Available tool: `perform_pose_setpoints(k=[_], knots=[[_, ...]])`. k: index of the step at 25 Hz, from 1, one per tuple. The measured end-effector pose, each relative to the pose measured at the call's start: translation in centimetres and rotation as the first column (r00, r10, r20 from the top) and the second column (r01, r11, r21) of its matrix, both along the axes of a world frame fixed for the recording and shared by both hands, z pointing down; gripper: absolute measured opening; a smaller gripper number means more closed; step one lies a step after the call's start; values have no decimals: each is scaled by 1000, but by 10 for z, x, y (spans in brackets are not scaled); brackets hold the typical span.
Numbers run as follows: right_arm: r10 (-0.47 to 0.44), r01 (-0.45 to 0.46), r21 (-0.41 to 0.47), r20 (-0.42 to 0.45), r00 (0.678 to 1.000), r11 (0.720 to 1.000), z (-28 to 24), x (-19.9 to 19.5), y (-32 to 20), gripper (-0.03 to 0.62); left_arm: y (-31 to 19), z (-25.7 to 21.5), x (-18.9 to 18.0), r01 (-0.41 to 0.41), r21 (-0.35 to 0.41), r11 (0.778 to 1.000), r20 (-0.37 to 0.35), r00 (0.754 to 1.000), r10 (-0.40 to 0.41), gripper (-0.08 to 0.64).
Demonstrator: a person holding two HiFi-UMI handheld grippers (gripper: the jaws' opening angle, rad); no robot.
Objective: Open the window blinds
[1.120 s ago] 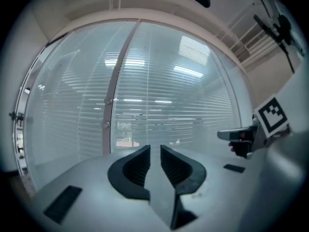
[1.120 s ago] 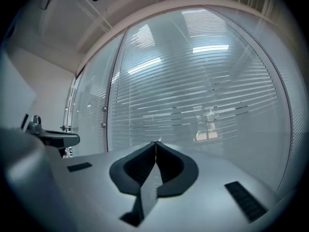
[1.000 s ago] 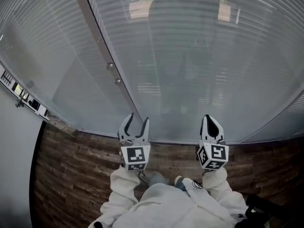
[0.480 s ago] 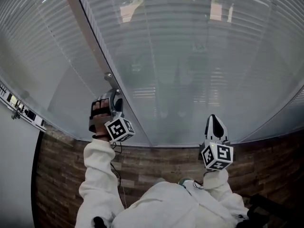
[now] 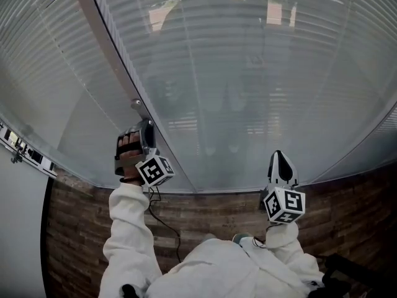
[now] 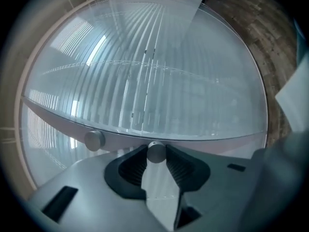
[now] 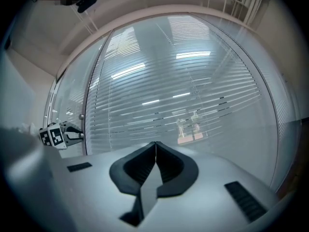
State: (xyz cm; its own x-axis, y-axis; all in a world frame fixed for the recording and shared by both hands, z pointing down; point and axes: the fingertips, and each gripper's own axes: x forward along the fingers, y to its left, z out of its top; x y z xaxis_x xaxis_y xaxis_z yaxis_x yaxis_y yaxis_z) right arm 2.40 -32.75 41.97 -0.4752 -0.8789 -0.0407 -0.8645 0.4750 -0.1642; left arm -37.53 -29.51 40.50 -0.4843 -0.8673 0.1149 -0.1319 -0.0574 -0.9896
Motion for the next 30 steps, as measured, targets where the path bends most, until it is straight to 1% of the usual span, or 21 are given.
perform_pose_setpoints(k=[2, 3, 4, 5, 6, 8, 10, 11, 12, 13, 15, 18, 20, 22, 23, 24, 27, 30], knots=[[1, -1, 2, -2, 1000, 1000, 0, 0, 1, 12, 1, 0, 1, 17, 20, 1000, -61, 998, -15, 126], [0, 0, 3, -3, 1000, 1000, 0, 0, 2, 12, 1, 0, 0, 27, 40, 999, -110, 994, -23, 126], [0, 0, 2, -3, 1000, 1000, 1, 0, 2, 12, 1, 0, -1, 39, 67, 997, -174, 984, -27, 124], [1, -1, 1, -2, 1000, 1000, 1, 1, 2, 12, 1, 0, -2, 53, 96, 994, -251, 968, -28, 124], [3, -3, 0, -1, 1000, 1000, 1, 2, 2, 12, 2, 0, -3, 71, 125, 990, -330, 944, -26, 124], [10, -10, -1, 1, 1000, 1000, 0, 5, 2, 12, 3, -2, -4, 115, 179, 977, -472, 882, -17, 123], [18, -18, 0, 3, 1000, 1000, -1, 8, 2, 12, 4, -4, -4, 165, 225, 960, -586, 810, -2, 123], [22, -22, -1, 5, 1000, 1000, -1, 9, 2, 12, 4, -5, -5, 191, 246, 950, -640, 769, 11, 123], [25, -25, -3, 7, 1000, 1000, -1, 10, 2, 12, 4, -6, -6, 217, 266, 939, -692, 721, 30, 123], [27, -27, -5, 8, 1000, 1000, 0, 11, 1, 12, 4, -7, -7, 242, 284, 928, -743, 667, 53, 123], [31, -31, -9, 11, 999, 999, 1, 12, 2, 12, 5, -8, -8, 291, 307, 906, -829, 549, 105, 123], [39, -38, -18, 13, 999, 999, 3, 16, 5, 12, 10, -9, -6, 357, 315, 879, -914, 362, 180, 123], [44, -44, -24, 18, 999, 999, 4, 18, 5, 12, 11, -10, -7, 405, 317, 858, -943, 227, 242, 123], [49, -48, -31, 26, 998, 998, 5, 18, 3, 12, 11, -11, -11, 459, 314, 831, -947, 92, 307, 123], [51, -50, -34, 28, 998, 998, 5, 19, 1, 12, 11, -10, -13, 483, 310, 819, -941, 34, 336, 123], [52, -51, -34, 28, 998, 998, 5, 19, 1, 12, 10, -10, -14, 503, 306, 808, -932, -14, 362, 123], [53, -52, -30, 25, 998, 998, 5, 19, 0, 12, 8, -6, -15, 546, 295, 784, -890, -140, 433, 123], [50, -49, -30, 26, 998, 998, 6, 16, -2, 12, 5, -2, -15, 596, 269, 756, -798, -301, 521, 123]])
